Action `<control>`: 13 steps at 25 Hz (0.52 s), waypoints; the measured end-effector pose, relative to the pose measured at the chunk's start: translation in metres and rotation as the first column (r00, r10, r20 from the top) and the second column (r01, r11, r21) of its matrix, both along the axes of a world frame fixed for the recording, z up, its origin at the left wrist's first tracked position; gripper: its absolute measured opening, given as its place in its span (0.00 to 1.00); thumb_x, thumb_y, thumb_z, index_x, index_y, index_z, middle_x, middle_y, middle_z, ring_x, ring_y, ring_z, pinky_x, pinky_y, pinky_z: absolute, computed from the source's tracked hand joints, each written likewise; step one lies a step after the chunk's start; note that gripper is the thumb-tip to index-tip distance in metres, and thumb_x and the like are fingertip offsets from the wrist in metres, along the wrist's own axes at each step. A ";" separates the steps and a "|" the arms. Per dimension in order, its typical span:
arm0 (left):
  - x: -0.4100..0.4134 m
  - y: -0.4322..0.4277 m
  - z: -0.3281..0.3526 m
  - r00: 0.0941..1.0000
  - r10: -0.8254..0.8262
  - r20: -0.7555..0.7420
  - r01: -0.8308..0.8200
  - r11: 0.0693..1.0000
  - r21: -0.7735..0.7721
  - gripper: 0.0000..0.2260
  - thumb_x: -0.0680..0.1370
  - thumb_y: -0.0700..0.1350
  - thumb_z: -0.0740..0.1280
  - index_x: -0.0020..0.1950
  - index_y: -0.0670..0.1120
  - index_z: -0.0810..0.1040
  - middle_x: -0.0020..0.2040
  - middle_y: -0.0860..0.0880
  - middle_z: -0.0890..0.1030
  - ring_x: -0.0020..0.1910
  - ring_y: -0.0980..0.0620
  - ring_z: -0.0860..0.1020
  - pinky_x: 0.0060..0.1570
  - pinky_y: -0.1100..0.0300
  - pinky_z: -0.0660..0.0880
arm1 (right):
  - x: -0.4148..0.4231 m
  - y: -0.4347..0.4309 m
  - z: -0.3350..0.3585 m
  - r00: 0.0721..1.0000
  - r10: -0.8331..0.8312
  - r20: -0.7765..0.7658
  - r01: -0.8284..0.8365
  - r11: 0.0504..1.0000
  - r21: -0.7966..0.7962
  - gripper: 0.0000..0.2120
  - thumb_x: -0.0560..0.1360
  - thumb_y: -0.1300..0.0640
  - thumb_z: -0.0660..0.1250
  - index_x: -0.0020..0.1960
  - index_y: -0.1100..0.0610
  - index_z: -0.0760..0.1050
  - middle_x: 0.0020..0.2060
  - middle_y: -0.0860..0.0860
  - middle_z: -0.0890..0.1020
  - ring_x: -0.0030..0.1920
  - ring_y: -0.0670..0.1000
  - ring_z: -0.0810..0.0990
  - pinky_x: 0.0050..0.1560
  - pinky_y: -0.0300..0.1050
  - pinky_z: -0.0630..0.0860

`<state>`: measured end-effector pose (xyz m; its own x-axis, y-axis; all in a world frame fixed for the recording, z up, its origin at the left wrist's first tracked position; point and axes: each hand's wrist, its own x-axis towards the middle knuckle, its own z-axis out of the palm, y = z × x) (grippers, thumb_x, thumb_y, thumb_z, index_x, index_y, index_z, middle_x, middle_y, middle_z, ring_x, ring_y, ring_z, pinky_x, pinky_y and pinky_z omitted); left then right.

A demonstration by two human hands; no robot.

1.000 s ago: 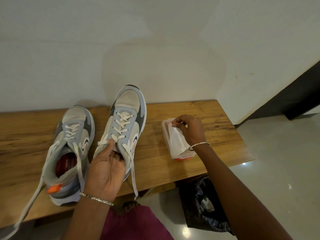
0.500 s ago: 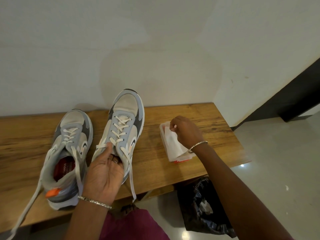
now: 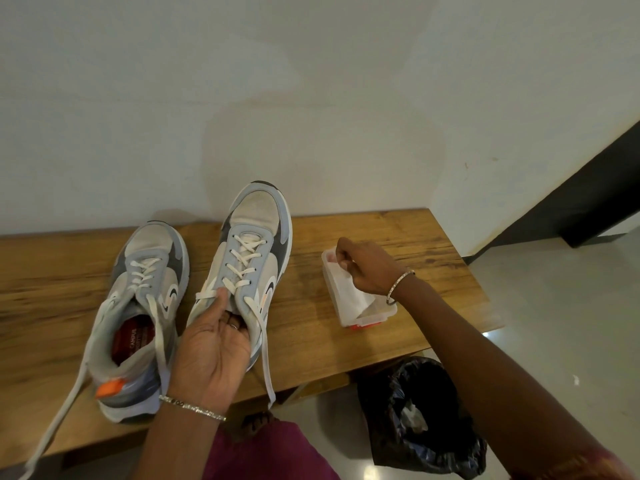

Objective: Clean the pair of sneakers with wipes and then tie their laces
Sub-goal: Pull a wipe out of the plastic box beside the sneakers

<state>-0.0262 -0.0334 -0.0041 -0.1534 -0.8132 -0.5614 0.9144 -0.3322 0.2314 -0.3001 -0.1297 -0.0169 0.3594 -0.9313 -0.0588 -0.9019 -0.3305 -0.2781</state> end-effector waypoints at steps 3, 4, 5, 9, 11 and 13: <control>0.000 0.000 0.000 1.000 -0.003 -0.007 0.003 1.000 0.002 0.22 0.76 0.43 0.66 0.70 0.42 0.75 0.64 0.41 0.81 0.61 0.47 0.81 0.36 0.62 0.81 | -0.006 -0.004 0.006 0.994 -0.052 -0.099 0.052 0.999 -0.003 0.10 0.75 0.67 0.64 0.52 0.56 0.68 0.37 0.50 0.78 0.36 0.54 0.75 0.32 0.44 0.66; 0.000 0.001 -0.001 1.000 -0.004 -0.018 0.004 1.000 0.000 0.22 0.76 0.43 0.66 0.70 0.43 0.75 0.64 0.42 0.81 0.58 0.48 0.82 0.36 0.62 0.81 | -0.009 -0.006 0.010 0.990 -0.089 -0.113 0.087 0.996 -0.027 0.08 0.76 0.65 0.64 0.53 0.56 0.71 0.41 0.52 0.80 0.40 0.55 0.77 0.35 0.45 0.69; 0.001 0.001 -0.001 1.000 -0.004 -0.030 0.004 1.000 -0.003 0.22 0.75 0.43 0.68 0.70 0.43 0.76 0.63 0.42 0.82 0.56 0.48 0.83 0.36 0.62 0.81 | -0.010 -0.008 0.013 0.986 -0.126 -0.105 0.120 0.991 -0.056 0.07 0.78 0.63 0.65 0.54 0.56 0.74 0.44 0.53 0.82 0.43 0.55 0.79 0.39 0.47 0.72; 0.002 0.000 -0.001 0.999 -0.018 -0.036 0.017 0.999 -0.034 0.34 0.63 0.39 0.81 0.69 0.42 0.76 0.62 0.42 0.82 0.54 0.49 0.84 0.39 0.64 0.81 | -0.014 -0.003 0.028 0.973 -0.204 0.105 0.210 0.976 -0.056 0.05 0.77 0.60 0.68 0.50 0.57 0.83 0.46 0.52 0.85 0.47 0.51 0.81 0.50 0.48 0.77; 0.001 0.000 0.000 0.999 0.002 -0.035 -0.002 1.000 0.004 0.24 0.74 0.41 0.71 0.70 0.43 0.76 0.63 0.43 0.82 0.57 0.49 0.82 0.38 0.65 0.81 | -0.015 0.007 0.034 0.923 -0.262 0.284 0.294 0.953 -0.078 0.05 0.75 0.59 0.72 0.50 0.56 0.83 0.42 0.51 0.85 0.44 0.47 0.81 0.50 0.43 0.77; 0.000 -0.003 0.001 1.000 0.013 -0.014 -0.013 0.999 0.038 0.21 0.77 0.42 0.66 0.70 0.43 0.75 0.64 0.42 0.81 0.60 0.48 0.81 0.35 0.64 0.80 | -0.014 0.012 0.036 0.852 -0.308 0.423 0.352 0.936 -0.028 0.08 0.73 0.58 0.74 0.52 0.54 0.81 0.37 0.50 0.84 0.41 0.46 0.81 0.47 0.39 0.77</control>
